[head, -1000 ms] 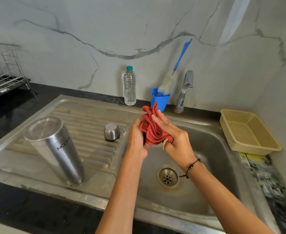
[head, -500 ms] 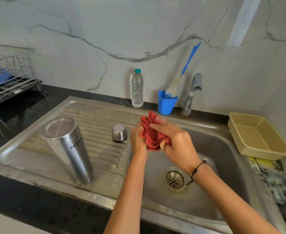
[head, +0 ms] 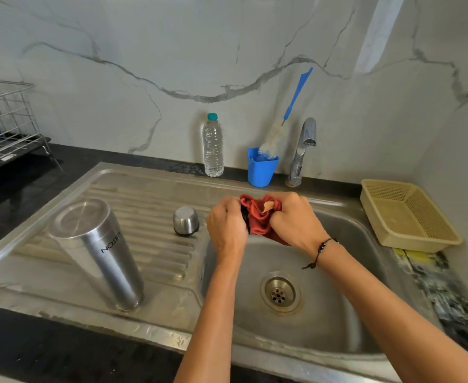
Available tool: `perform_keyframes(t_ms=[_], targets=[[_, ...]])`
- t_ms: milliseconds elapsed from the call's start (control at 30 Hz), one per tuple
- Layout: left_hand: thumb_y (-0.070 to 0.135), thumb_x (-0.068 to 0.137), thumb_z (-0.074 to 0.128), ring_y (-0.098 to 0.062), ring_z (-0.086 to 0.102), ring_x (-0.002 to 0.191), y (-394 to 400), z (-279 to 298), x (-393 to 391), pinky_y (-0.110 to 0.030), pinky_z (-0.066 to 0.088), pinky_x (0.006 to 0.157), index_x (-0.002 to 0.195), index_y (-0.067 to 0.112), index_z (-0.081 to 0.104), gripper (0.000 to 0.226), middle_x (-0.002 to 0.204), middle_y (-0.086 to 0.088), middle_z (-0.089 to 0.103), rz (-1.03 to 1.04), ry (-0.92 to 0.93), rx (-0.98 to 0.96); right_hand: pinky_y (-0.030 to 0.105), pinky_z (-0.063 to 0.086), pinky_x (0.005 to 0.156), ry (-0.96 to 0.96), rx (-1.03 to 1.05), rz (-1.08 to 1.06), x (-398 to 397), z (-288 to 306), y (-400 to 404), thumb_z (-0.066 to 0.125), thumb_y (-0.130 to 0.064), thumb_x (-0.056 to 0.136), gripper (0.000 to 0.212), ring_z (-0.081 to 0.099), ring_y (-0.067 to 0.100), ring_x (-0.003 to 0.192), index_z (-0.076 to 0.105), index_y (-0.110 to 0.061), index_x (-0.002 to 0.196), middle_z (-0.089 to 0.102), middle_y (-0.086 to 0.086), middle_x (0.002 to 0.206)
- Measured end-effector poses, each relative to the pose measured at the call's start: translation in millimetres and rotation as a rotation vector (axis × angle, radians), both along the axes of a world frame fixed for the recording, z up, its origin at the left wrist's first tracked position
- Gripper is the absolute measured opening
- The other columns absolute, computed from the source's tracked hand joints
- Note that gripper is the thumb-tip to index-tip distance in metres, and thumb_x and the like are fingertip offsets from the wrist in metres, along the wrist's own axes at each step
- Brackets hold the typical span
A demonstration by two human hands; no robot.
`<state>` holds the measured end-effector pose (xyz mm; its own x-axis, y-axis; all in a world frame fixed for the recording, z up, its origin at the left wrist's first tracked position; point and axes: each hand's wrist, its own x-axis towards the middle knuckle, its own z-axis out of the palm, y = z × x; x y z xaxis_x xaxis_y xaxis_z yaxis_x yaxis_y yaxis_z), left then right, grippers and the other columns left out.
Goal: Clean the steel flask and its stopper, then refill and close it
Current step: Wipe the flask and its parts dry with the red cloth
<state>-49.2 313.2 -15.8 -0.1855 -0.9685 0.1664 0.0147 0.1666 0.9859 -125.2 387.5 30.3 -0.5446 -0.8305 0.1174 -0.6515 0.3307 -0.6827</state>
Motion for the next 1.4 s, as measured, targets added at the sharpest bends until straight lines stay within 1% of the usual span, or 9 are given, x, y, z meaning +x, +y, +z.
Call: perform_keyframes(t_ms=[267,400,500,567,733,900,1100,1300,1400], targets=[[0.011,0.091,0.04,-0.012,0.053,0.051,-2,8,-9,-0.021,0.039,0.043,0.07,0.014,0.063,0.031,0.062,0.0,0.057,-0.203,0.226,0.278,0.013,0.047,0.056,-0.592,-0.376,-0.189,-24,18,15,0.037,0.025,0.066,0.049,0.058,0.013,0.068,0.068,-0.011,0.08,0.064,0.001,0.069],[0.03,0.082,0.046,-0.015,0.053,0.062,-3,5,-11,-0.025,0.038,0.054,0.074,0.017,0.06,0.021,0.07,-0.002,0.059,-0.249,0.26,0.427,0.017,0.05,0.086,-0.18,-0.377,-0.022,-14,13,20,0.048,0.009,0.077,0.046,0.065,0.005,0.094,0.072,-0.022,0.101,0.072,-0.001,0.097],[0.033,0.067,0.055,-0.018,0.045,0.062,-3,2,-15,-0.032,0.036,0.056,0.063,0.016,0.054,0.017,0.065,-0.004,0.05,-0.152,0.339,0.509,0.027,0.051,0.086,0.301,-0.196,0.168,7,-1,24,0.043,-0.019,0.072,0.044,0.064,0.017,0.102,0.071,-0.021,0.106,0.069,-0.001,0.111],[0.015,0.078,0.051,-0.019,0.034,0.058,-6,-4,-15,-0.033,0.031,0.052,0.046,0.02,0.043,0.033,0.053,0.001,0.038,-0.044,0.349,0.478,0.038,0.052,0.083,0.364,-0.11,0.163,18,-2,22,0.044,-0.019,0.072,0.044,0.062,0.022,0.104,0.069,-0.023,0.108,0.067,-0.004,0.114],[0.01,0.075,0.053,-0.023,0.049,0.063,-6,-5,-14,-0.037,0.039,0.061,0.041,0.021,0.06,0.037,0.057,-0.003,0.054,-0.008,0.445,0.448,0.041,0.05,0.083,0.096,-0.032,0.045,13,10,10,0.047,-0.005,0.079,0.038,0.061,0.024,0.094,0.07,-0.027,0.099,0.071,0.0,0.094],[0.014,0.072,0.048,-0.03,0.06,0.073,-5,-8,-16,-0.036,0.047,0.064,0.048,0.018,0.067,0.03,0.069,-0.014,0.063,-0.005,0.517,0.406,0.038,0.049,0.077,-0.17,0.028,0.0,4,17,1,0.04,0.004,0.077,0.03,0.06,0.026,0.082,0.068,-0.004,0.085,0.068,0.013,0.08],[0.02,0.072,0.042,-0.016,0.058,0.064,4,-10,-18,-0.027,0.046,0.058,0.056,0.021,0.065,0.028,0.059,0.004,0.063,-0.025,0.499,0.175,0.027,0.036,0.059,-0.455,0.07,-0.11,-9,18,6,0.04,0.019,0.057,0.028,0.045,0.023,0.065,0.059,0.007,0.073,0.05,0.013,0.065],[0.04,0.093,0.046,-0.019,0.059,0.074,-9,-24,-18,-0.028,0.045,0.058,0.085,0.02,0.056,0.024,0.08,-0.003,0.062,-0.254,-0.019,0.199,0.027,0.039,0.062,-0.433,-0.046,-0.178,-23,11,9,0.041,0.018,0.064,0.032,0.052,0.02,0.07,0.066,0.001,0.077,0.061,0.012,0.07],[0.03,0.096,0.042,-0.016,0.051,0.055,-13,-12,-15,-0.024,0.037,0.045,0.079,0.014,0.059,0.029,0.065,-0.005,0.058,-0.352,0.052,0.344,0.016,0.044,0.062,-0.385,-0.179,-0.121,-23,15,11,0.038,0.019,0.067,0.052,0.063,0.005,0.071,0.074,-0.013,0.088,0.07,-0.002,0.075]])
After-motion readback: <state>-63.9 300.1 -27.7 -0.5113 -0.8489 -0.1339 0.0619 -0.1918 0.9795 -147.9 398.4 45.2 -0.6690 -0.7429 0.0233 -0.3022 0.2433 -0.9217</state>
